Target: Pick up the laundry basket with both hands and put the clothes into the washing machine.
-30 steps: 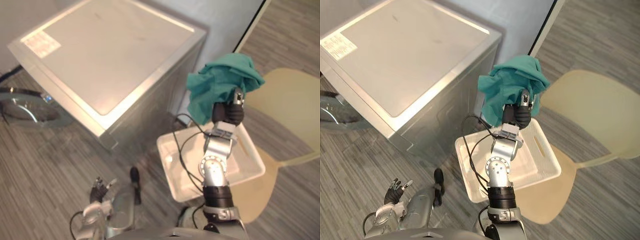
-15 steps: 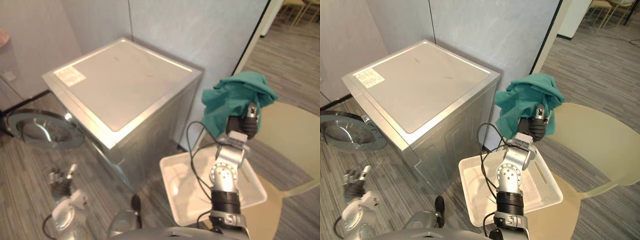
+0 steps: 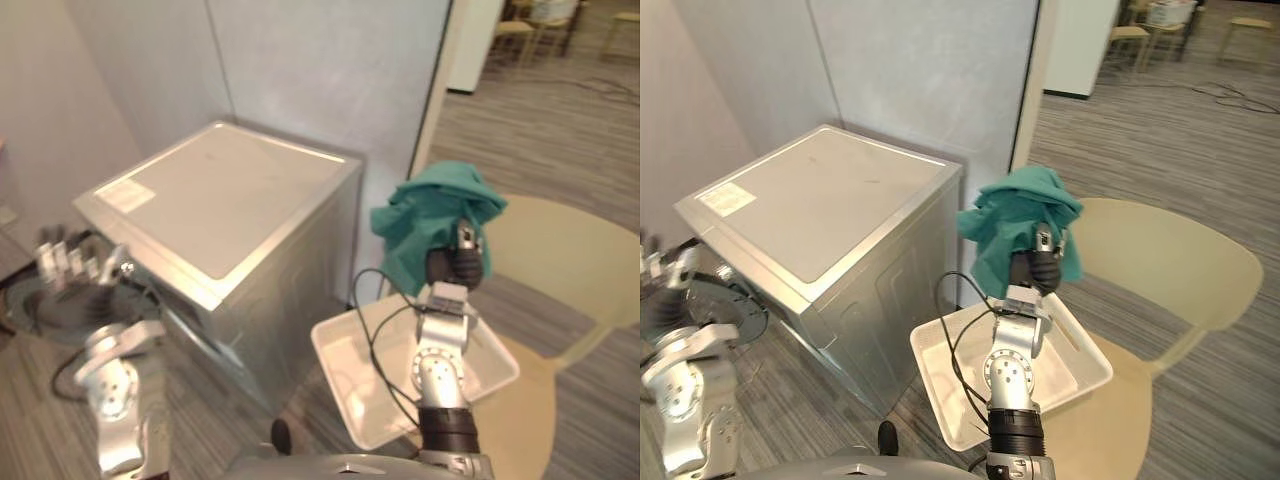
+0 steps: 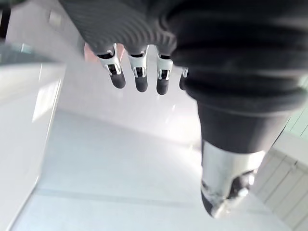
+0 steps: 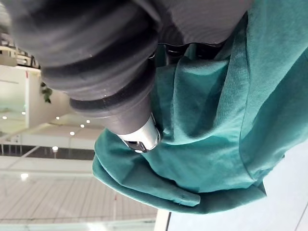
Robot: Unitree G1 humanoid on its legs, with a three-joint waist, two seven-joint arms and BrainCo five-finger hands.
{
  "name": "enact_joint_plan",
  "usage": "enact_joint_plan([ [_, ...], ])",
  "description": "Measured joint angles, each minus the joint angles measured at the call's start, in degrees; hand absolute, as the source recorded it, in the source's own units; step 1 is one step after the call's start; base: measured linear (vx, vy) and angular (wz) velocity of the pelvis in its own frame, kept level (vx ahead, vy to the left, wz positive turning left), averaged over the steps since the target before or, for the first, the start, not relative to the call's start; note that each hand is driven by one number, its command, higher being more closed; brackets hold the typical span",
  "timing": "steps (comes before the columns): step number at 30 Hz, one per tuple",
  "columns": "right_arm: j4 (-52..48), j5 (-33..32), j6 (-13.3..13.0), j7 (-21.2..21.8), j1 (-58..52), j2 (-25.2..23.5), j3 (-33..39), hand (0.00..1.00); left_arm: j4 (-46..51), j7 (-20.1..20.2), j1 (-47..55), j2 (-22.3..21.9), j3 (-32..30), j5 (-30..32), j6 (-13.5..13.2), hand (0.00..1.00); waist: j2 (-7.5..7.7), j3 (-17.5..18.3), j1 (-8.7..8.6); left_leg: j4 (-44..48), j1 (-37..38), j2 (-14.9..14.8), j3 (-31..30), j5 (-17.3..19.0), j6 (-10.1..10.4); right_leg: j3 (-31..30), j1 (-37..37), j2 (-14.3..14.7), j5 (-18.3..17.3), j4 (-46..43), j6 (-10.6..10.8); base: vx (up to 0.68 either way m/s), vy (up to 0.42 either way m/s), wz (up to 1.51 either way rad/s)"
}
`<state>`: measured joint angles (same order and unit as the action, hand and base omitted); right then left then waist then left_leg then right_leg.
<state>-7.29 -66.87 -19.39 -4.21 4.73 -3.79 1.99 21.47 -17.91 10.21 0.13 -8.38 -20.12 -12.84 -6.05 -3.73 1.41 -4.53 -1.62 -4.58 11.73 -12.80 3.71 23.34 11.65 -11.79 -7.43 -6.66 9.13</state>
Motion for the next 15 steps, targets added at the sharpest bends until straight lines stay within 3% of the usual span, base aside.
enact_joint_plan([
  [6, -4.3, 1.9, 2.4, 0.6, -1.4, 0.4, -8.5, 1.00, -17.5, 6.3, -13.5, 3.5, 16.6, -3.7, 1.9, 0.00, 0.57, 0.2, -3.16, 0.1, 0.9, -0.6, 3.4, -0.1, -0.2, -4.5, -1.9, 0.2, 1.3, 0.4, 0.6, 0.01, -0.027, -0.36],
  [12, -5.6, 1.9, 4.6, 0.6, -2.3, 2.6, -15.7, 1.00, -22.8, 7.5, -19.5, 3.3, 23.7, -11.1, 5.1, 0.00, 0.70, 0.1, -5.19, 0.1, 1.8, -1.3, 6.6, 0.5, 0.0, -9.1, -4.1, 0.3, 2.2, 0.7, 0.2, -0.01, -0.019, -0.40],
  [15, -5.7, 1.9, 5.1, 0.5, -2.3, 2.8, -17.8, 1.00, -25.4, 7.8, -22.9, 3.4, 25.4, -13.0, 5.4, 0.00, 0.70, 0.2, -5.29, 0.0, 1.8, -1.7, 8.7, 1.1, 0.3, -11.4, -5.5, 0.5, 2.8, 1.0, -0.1, -0.03, -0.005, -0.35],
])
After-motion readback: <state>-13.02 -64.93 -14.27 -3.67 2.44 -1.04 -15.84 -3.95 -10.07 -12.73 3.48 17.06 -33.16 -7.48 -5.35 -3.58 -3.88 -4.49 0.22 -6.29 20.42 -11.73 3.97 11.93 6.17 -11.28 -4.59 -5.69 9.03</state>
